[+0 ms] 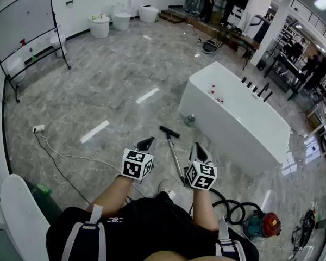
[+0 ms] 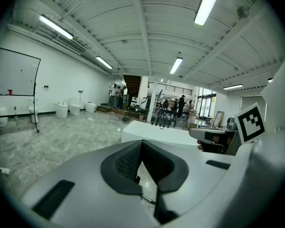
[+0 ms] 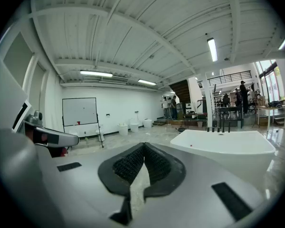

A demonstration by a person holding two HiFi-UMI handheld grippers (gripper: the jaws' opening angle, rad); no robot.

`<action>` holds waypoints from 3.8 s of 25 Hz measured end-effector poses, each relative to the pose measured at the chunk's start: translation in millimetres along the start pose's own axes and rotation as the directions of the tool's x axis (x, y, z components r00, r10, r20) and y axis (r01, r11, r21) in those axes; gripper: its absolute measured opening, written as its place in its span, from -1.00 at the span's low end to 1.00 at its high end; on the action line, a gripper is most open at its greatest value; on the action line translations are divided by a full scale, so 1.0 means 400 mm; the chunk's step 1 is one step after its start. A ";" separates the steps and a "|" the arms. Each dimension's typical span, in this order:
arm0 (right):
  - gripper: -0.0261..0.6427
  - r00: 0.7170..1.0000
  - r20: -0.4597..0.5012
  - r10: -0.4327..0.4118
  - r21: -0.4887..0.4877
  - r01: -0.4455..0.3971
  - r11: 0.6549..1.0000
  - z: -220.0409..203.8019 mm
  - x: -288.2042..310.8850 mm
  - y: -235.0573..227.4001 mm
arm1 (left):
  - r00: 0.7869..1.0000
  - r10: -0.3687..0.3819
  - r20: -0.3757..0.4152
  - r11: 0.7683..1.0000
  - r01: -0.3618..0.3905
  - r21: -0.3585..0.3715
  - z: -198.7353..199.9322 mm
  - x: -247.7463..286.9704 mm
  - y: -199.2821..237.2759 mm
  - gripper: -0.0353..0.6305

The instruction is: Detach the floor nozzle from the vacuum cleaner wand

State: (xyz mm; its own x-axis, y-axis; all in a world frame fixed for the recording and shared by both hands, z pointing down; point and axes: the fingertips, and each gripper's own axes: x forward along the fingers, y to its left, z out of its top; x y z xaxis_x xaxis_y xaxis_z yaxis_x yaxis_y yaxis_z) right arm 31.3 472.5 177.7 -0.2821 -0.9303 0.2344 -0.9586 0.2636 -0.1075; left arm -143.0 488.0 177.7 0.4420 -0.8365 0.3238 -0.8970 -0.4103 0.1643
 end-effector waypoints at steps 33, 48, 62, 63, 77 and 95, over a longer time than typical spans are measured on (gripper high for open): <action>-0.88 0.987 -0.094 0.133 0.112 -0.123 0.986 0.182 0.671 -0.512 | 0.994 0.105 -0.020 0.993 -0.103 0.063 0.296 0.798 0.061 -0.89; -0.88 0.995 -0.095 0.034 0.079 -0.027 0.997 0.261 1.045 -0.488 | 0.995 -0.088 -0.056 0.984 0.096 0.153 0.431 1.117 0.273 -0.89; -0.88 0.964 -0.204 -0.170 0.031 0.180 0.983 0.228 1.287 -0.521 | 0.971 -0.179 -0.159 0.962 0.206 0.176 0.444 1.408 0.481 -0.89; -0.88 0.961 -0.212 -0.177 0.025 0.186 0.982 0.224 1.292 -0.532 | 0.966 -0.188 -0.176 0.961 0.218 0.169 0.435 1.425 0.477 -0.89; -0.88 0.937 -0.285 -0.201 0.021 0.216 0.976 0.164 1.334 -0.674 | 0.945 -0.219 -0.245 0.957 0.257 0.135 0.416 1.577 0.428 -0.89; -0.88 0.734 -0.679 -0.004 0.070 0.070 0.995 -0.549 1.408 -0.703 | 0.807 -0.180 -0.562 0.975 0.071 -0.210 -0.290 1.707 0.526 -0.89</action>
State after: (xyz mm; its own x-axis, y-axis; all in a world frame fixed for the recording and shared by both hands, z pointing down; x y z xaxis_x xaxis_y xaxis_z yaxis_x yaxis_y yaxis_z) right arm 133.5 -69.5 552.2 -0.2296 -0.5110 0.8284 -0.9709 0.1796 -0.1583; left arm -29.3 -127.5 541.7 0.5211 -0.3970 0.7555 -0.8421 -0.3834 0.3794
